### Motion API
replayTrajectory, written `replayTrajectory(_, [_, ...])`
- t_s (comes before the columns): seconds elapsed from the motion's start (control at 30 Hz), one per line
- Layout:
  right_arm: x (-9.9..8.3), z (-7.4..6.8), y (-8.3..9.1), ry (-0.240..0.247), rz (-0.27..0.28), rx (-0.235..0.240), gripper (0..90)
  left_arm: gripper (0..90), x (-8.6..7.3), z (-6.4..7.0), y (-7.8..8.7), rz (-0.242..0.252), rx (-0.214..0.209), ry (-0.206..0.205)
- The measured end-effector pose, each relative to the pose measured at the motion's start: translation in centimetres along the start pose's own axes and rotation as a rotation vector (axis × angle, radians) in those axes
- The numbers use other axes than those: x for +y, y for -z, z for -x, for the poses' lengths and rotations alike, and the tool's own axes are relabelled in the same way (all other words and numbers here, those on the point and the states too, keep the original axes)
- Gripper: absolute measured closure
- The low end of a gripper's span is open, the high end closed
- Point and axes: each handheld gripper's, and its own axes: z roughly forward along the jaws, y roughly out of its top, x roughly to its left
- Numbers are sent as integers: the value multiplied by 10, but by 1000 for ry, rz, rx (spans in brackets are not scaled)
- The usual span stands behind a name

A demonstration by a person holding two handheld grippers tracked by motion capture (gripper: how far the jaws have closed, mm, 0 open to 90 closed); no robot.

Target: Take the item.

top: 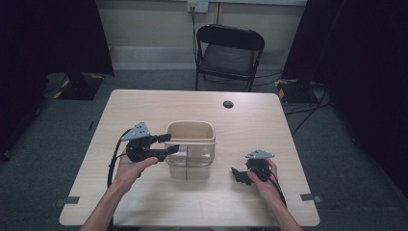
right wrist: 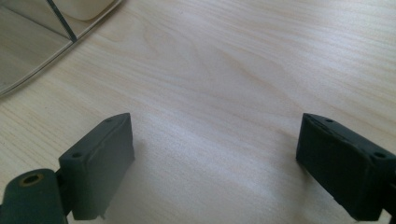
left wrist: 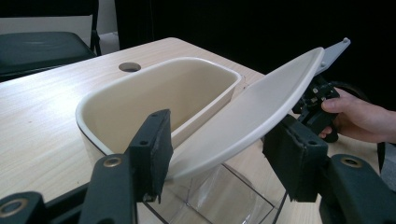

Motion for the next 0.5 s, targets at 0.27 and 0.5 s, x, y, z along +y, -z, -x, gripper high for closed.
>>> replayTrajectory(0.27, [0,0,0,-1,-1,1,106,429,0,-1,0,5,2,6])
replayTrajectory(0.5, [0,0,0,1,0,0,106,432,1,-1,0,1,1,5])
